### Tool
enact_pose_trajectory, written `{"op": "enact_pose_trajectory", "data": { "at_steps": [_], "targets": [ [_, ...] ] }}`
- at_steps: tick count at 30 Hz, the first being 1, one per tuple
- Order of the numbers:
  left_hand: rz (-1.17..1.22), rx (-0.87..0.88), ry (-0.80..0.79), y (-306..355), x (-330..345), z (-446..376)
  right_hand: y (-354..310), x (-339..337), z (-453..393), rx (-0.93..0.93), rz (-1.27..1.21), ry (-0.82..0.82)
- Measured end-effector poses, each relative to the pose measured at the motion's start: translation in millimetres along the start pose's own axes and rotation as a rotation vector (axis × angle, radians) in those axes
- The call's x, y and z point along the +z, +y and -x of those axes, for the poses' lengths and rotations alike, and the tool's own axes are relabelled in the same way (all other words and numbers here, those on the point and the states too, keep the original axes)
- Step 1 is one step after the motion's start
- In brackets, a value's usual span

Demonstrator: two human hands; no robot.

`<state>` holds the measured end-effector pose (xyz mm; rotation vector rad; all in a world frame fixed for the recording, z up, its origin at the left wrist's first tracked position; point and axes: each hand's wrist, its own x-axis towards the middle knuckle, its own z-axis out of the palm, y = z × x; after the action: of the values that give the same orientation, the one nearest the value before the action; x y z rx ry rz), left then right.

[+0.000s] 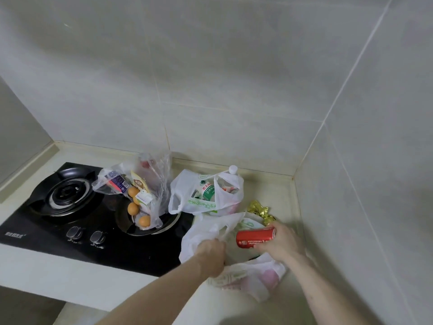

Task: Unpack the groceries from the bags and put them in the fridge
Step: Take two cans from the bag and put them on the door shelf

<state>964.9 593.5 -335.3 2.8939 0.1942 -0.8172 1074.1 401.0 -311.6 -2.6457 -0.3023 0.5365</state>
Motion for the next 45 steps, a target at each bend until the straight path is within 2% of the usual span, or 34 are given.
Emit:
{"op": "enact_pose_trajectory", "data": {
  "at_steps": [10, 15, 20, 23, 28, 32, 38, 45],
  "targets": [
    [0.139, -0.046, -0.101, -3, 38, -41, 6, -14, 42, -0.011, -0.188, 0.186],
    [0.112, 0.035, -0.098, -2, 38, -42, 9, -11, 47, -0.023, -0.290, 0.217],
    [0.183, 0.010, 0.072, -4, 26, -25, 4, -15, 44, -0.039, -0.407, 0.269],
    [0.225, 0.019, 0.241, -6, 9, -3, 1, -17, 42, -0.039, -0.523, 0.279],
    [0.683, 0.061, 0.542, -7, -5, 50, -9, -22, 43, -0.071, -0.732, 0.318],
    [0.843, 0.037, 0.751, -11, -21, 97, -22, -30, 44, -0.150, -0.825, 0.291],
    [0.976, -0.020, 0.907, -24, -50, 151, -50, -37, 51, -0.215, -0.949, 0.220],
    [1.125, -0.139, 0.991, -39, -50, 206, -97, -36, 86, -0.412, -0.877, 0.055]
  ]
}}
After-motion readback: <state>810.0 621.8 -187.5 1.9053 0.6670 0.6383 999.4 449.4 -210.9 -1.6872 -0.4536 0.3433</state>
